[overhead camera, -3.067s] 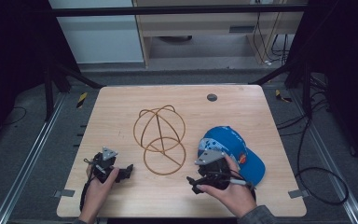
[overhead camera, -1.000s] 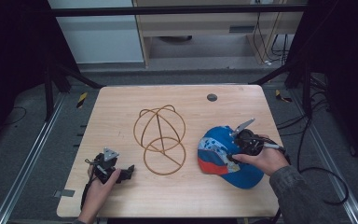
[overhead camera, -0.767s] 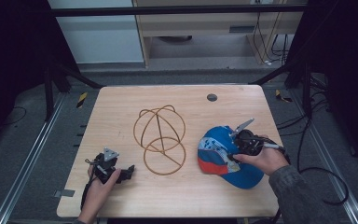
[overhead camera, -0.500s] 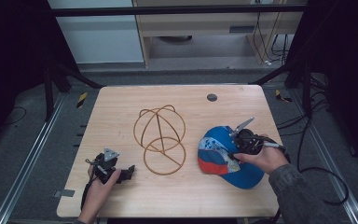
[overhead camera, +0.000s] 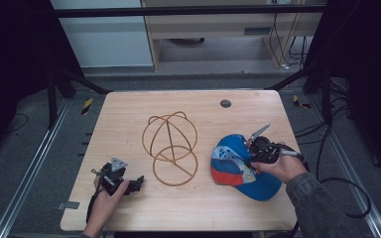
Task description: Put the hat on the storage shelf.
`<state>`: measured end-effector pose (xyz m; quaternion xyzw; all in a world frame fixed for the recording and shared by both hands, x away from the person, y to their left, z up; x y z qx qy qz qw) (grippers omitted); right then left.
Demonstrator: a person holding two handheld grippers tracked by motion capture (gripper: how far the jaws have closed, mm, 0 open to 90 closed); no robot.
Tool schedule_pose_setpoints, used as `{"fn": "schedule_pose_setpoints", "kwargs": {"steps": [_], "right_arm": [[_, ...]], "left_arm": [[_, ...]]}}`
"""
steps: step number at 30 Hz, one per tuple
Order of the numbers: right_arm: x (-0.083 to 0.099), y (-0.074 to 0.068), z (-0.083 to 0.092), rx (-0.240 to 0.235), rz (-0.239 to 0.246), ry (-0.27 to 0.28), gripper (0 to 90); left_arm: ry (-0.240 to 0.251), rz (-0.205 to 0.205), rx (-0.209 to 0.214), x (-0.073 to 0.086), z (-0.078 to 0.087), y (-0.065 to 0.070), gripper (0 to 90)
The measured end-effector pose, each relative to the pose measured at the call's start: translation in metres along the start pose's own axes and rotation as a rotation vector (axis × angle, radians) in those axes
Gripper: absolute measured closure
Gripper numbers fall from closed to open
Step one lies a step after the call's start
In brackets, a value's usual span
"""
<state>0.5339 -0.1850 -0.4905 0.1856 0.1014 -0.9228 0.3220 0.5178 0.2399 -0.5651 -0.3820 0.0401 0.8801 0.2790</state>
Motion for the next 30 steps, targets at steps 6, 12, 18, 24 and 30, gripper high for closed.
{"fn": "schedule_pose_setpoints", "kwargs": {"steps": [6, 12, 18, 24, 30], "right_arm": [[0.000, 0.002, 0.001, -0.007, 0.001, -0.011, 84.8], [-0.003, 0.001, 0.012, -0.009, 0.011, -0.029, 88.5], [-0.008, 0.000, 0.022, -0.013, 0.016, -0.033, 89.3], [-0.015, 0.001, 0.035, -0.015, 0.019, -0.018, 89.4], [-0.024, 0.000, 0.054, -0.010, 0.031, -0.013, 89.4]], "left_arm": [[0.001, -0.001, 0.002, 0.000, 0.000, 0.001, 0.0], [0.001, -0.002, 0.004, 0.000, 0.000, 0.001, 0.0], [0.003, -0.003, 0.005, 0.000, 0.000, 0.001, 0.0], [0.003, -0.005, 0.006, 0.000, 0.000, 0.002, 0.0], [0.004, -0.006, 0.007, -0.001, 0.000, 0.002, 0.0]]}}
Point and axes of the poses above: each handheld gripper's, and its own axes: z roughly backward along the jaws, x roughly out of its underside, y roughly to its right, the point moved 8 cm from there along -z, roughly forward along the jaws, and after that the axes turned 10 degrees about -z, right-handed, at the moved point
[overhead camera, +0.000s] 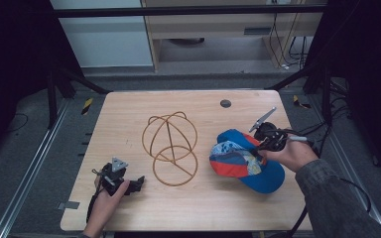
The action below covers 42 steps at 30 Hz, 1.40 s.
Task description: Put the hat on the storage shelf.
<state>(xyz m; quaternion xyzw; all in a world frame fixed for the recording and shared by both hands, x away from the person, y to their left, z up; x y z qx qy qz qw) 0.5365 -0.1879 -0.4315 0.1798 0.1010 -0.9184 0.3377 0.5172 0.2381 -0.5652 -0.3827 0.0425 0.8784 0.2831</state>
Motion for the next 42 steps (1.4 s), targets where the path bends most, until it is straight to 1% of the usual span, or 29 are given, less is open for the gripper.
{"fn": "schedule_pose_setpoints", "kwargs": {"steps": [1, 4, 5, 6, 8, 11, 17, 27, 36, 42], "right_arm": [[0.000, 0.000, 0.000, 0.000, 0.000, 0.000, 89.4], [-0.005, -0.001, 0.010, -0.001, 0.007, 0.006, 89.4], [-0.005, -0.001, 0.010, -0.001, 0.007, 0.006, 89.4], [-0.008, -0.001, 0.015, -0.006, 0.010, 0.011, 89.5], [-0.009, -0.002, 0.018, -0.008, 0.006, 0.011, 89.5], [-0.013, -0.003, 0.025, -0.006, 0.020, 0.013, 89.5], [-0.022, -0.005, 0.040, -0.004, 0.027, 0.021, 89.4], [-0.031, -0.010, 0.059, 0.001, 0.045, 0.021, 89.4], [-0.050, -0.019, 0.085, 0.016, 0.087, 0.058, 89.4], [-0.071, -0.030, 0.108, 0.029, 0.115, 0.109, 89.4]], "left_arm": [[0.000, 0.000, 0.000, 0.000, 0.000, 0.000, 0.0], [0.003, 0.003, 0.000, 0.000, 0.000, 0.000, 0.0], [0.003, 0.003, 0.000, 0.000, 0.000, 0.000, 0.0], [0.003, 0.003, 0.000, 0.000, 0.000, 0.000, 0.0], [0.003, 0.003, 0.000, 0.000, 0.000, 0.000, 0.0], [0.000, 0.002, 0.001, 0.000, 0.000, 0.000, 0.0], [0.001, -0.003, 0.001, 0.000, 0.000, 0.000, 0.0], [0.002, -0.003, 0.003, 0.000, 0.000, 0.001, 0.0], [0.003, -0.005, 0.005, 0.000, 0.000, 0.002, 0.0], [0.002, -0.007, 0.007, 0.000, 0.000, 0.002, 0.0]]}}
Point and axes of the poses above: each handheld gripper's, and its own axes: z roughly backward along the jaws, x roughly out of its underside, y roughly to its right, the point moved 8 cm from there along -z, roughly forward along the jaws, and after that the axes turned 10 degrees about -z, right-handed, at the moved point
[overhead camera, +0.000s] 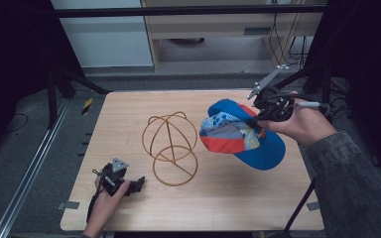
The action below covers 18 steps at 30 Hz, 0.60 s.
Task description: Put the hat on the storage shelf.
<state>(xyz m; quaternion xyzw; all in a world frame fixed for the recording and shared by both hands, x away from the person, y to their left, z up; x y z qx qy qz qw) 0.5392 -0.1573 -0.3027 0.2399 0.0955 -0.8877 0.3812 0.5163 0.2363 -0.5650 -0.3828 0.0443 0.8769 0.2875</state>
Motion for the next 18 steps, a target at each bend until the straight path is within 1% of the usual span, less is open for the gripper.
{"fn": "schedule_pose_setpoints", "kwargs": {"steps": [5, 12, 13, 14, 18], "right_arm": [[-0.019, -0.010, 0.013, -0.001, 0.038, 0.048, 89.4], [-0.040, -0.025, 0.032, 0.002, 0.087, 0.094, 89.5], [-0.045, -0.029, 0.036, 0.002, 0.095, 0.102, 89.5], [-0.045, -0.029, 0.036, 0.002, 0.095, 0.102, 89.5], [-0.056, -0.036, 0.041, 0.005, 0.120, 0.112, 89.5]], "left_arm": [[0.000, 0.000, 0.000, 0.000, 0.000, 0.000, 0.0], [0.000, 0.000, 0.000, 0.000, 0.000, 0.000, 0.0], [0.000, 0.000, 0.000, 0.000, 0.000, 0.000, 0.0], [0.000, 0.000, 0.000, 0.000, 0.000, 0.000, 0.0], [0.002, 0.002, -0.001, 0.000, 0.000, 0.000, 0.0]]}}
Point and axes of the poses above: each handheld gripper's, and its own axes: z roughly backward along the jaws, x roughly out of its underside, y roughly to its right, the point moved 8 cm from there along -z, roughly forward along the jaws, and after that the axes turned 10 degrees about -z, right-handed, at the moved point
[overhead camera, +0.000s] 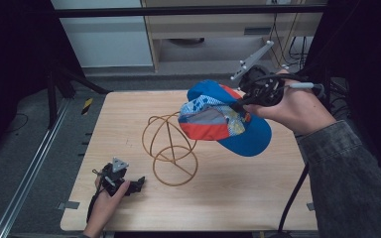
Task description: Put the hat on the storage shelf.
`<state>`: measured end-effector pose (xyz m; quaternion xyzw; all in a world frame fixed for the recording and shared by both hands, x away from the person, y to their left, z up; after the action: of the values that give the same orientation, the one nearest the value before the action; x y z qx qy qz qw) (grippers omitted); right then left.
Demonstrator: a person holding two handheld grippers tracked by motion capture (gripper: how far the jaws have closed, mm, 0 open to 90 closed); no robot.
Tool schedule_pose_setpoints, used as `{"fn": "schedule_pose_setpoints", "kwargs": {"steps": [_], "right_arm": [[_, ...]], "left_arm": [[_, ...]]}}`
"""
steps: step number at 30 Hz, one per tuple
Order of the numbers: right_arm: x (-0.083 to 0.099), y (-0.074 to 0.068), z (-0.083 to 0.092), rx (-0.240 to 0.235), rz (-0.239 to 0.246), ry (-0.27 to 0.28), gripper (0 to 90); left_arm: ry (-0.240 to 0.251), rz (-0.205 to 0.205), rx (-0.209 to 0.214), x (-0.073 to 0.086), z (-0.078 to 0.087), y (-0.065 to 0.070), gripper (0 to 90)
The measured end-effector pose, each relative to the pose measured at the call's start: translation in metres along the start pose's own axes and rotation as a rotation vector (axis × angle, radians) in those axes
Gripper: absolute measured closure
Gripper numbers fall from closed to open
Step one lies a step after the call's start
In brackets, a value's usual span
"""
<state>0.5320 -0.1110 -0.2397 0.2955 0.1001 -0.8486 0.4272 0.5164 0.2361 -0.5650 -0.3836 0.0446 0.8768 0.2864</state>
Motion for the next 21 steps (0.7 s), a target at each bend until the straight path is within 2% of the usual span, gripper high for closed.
{"fn": "schedule_pose_setpoints", "kwargs": {"steps": [6, 17, 21], "right_arm": [[-0.020, -0.010, -0.001, -0.008, 0.024, 0.018, 89.4], [-0.058, -0.036, -0.028, -0.043, 0.076, 0.057, 89.5], [-0.067, -0.043, -0.036, -0.049, 0.089, 0.055, 89.5]], "left_arm": [[0.000, -0.002, -0.001, 0.000, 0.000, 0.000, 0.0], [-0.004, -0.007, 0.003, 0.000, 0.000, 0.000, 0.0], [-0.003, -0.008, 0.003, 0.000, 0.000, 0.001, 0.0]]}}
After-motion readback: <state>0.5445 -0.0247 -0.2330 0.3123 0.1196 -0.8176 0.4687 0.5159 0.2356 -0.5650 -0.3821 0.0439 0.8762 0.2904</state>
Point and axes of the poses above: each handheld gripper's, and its own axes: z roughly backward along the jaws, x roughly out of its underside, y roughly to its right, the point moved 8 cm from there along -z, roughly forward along the jaws, and after that the axes turned 10 degrees about -z, right-handed, at the moved point
